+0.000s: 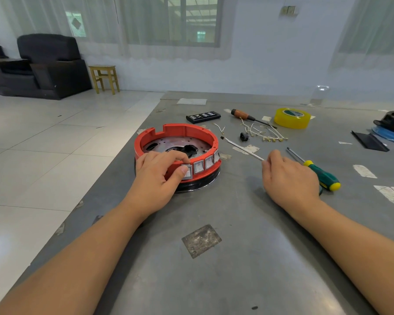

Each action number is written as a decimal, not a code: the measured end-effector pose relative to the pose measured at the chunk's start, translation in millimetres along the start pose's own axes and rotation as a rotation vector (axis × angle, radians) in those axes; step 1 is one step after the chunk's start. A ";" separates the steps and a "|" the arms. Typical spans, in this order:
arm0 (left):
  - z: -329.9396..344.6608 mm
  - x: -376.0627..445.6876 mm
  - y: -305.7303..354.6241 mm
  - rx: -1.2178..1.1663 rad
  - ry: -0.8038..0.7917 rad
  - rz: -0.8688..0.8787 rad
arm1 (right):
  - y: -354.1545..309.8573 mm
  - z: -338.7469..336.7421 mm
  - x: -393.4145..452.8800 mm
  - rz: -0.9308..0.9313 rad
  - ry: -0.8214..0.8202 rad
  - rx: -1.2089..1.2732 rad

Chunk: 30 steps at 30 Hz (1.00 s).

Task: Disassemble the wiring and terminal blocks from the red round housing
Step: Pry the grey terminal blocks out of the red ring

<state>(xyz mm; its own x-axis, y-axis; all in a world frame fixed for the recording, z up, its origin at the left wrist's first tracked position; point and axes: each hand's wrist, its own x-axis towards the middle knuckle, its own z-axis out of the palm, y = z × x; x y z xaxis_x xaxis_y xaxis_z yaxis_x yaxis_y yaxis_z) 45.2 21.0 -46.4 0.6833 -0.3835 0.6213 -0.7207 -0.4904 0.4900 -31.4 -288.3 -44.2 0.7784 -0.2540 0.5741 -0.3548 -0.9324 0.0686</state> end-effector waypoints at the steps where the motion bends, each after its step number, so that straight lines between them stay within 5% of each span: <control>1: 0.2 0.0 0.5 -0.002 0.006 0.000 | -0.6 2.7 2.5 -0.006 -0.018 -0.042; 13: 2.0 1.1 2.7 -0.043 0.015 -0.056 | -1.5 4.2 11.9 0.007 -0.094 -0.141; 20: 0.5 -0.5 4.9 -0.081 -0.014 -0.147 | -70.7 -19.4 -6.8 -0.493 0.278 0.385; 30: -3.8 0.3 6.3 -0.100 -0.022 -0.134 | -123.5 -14.0 1.8 -0.659 0.275 0.547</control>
<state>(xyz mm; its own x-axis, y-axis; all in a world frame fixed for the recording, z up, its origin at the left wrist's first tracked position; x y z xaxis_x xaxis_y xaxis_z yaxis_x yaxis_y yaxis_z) 40.5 20.8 -40.8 0.7759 -0.3371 0.5333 -0.6300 -0.4583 0.6269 6.6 -170.0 -40.3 0.5604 0.3808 0.7355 0.4707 -0.8771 0.0955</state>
